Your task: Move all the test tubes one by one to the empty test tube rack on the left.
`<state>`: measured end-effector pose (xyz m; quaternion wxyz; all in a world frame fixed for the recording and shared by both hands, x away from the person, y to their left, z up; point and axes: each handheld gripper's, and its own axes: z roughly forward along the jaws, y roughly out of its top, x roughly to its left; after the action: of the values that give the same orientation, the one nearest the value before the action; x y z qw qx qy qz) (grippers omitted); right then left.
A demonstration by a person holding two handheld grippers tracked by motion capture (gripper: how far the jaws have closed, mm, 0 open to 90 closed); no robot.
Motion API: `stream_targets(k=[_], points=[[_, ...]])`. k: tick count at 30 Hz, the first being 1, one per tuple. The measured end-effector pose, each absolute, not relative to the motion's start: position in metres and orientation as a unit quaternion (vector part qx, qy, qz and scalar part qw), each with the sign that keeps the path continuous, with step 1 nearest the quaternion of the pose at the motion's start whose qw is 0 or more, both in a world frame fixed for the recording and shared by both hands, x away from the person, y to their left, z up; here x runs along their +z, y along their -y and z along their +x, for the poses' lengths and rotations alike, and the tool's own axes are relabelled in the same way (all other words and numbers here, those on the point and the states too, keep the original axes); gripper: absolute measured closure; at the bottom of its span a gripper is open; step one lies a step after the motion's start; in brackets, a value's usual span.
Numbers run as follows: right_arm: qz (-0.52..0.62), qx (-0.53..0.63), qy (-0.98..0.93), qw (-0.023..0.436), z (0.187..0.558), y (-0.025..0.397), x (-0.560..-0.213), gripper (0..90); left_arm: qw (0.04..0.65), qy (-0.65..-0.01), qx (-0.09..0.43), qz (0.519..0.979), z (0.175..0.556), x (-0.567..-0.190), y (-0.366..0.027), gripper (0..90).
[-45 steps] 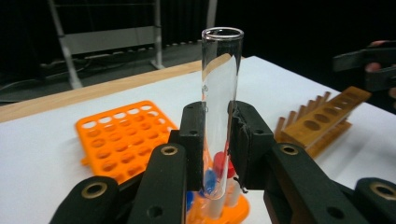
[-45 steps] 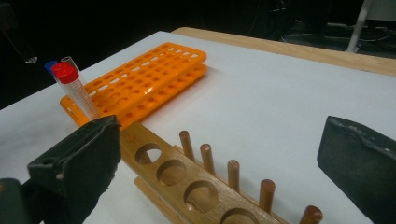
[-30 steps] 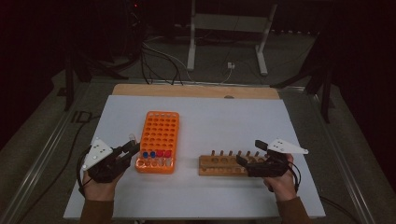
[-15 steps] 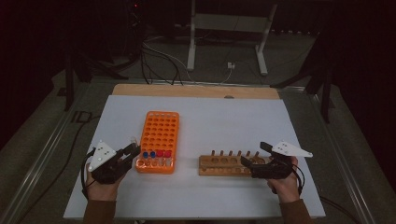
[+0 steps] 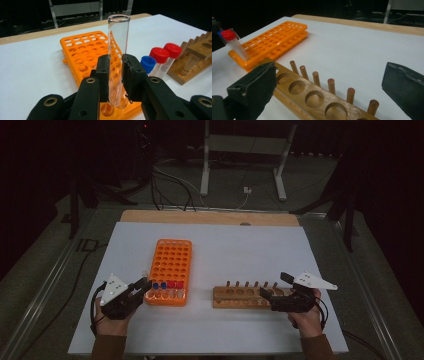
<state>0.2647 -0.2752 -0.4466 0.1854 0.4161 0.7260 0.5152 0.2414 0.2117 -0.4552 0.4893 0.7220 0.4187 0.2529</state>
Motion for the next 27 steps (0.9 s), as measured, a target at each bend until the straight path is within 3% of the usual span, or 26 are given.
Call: stream_targets(k=[27], points=[[0.418,0.519,-0.722,0.188,0.263,0.277,-0.448,0.1,0.47,-0.439,0.245,0.726,0.241,-0.476,-0.214,76.3]])
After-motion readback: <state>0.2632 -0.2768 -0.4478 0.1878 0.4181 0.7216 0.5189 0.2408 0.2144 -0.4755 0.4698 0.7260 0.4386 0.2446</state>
